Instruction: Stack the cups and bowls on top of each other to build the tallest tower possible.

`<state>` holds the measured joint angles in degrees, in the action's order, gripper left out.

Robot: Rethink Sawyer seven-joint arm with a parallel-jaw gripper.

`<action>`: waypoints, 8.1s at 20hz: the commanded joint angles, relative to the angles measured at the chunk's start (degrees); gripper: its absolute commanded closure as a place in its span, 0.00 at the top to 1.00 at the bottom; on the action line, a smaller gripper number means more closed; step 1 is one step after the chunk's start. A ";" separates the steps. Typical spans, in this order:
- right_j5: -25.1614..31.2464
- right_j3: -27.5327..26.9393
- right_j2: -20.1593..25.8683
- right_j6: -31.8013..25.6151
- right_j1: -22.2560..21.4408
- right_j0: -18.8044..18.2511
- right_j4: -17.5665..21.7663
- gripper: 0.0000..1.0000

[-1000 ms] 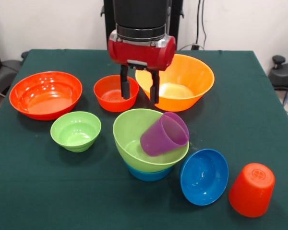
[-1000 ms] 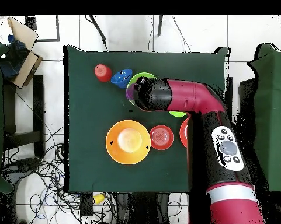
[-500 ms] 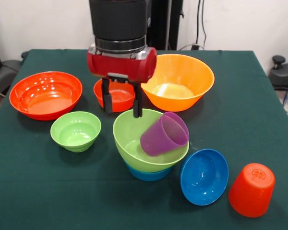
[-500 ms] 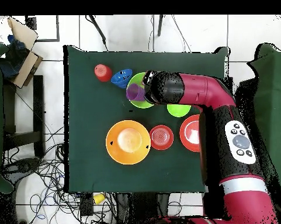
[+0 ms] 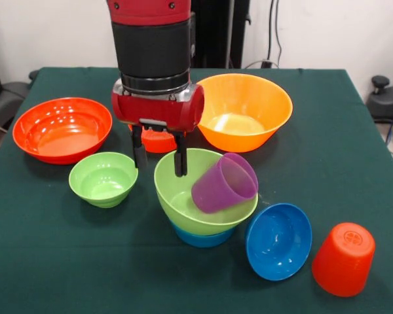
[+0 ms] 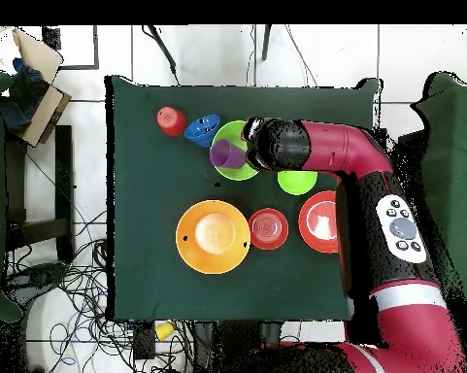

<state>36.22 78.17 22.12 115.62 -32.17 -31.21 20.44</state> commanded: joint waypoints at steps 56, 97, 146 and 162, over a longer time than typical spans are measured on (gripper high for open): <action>-13.48 6.67 -4.68 3.13 5.84 -3.44 9.03 1.00; -24.83 4.21 -9.06 1.00 11.88 -4.99 3.76 1.00; -7.84 -3.31 -4.55 1.96 9.49 -1.57 -2.43 1.00; -13.38 1.25 -10.24 8.72 9.74 1.51 -1.93 1.00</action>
<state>26.20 76.44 12.17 117.98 -24.30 -31.67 18.51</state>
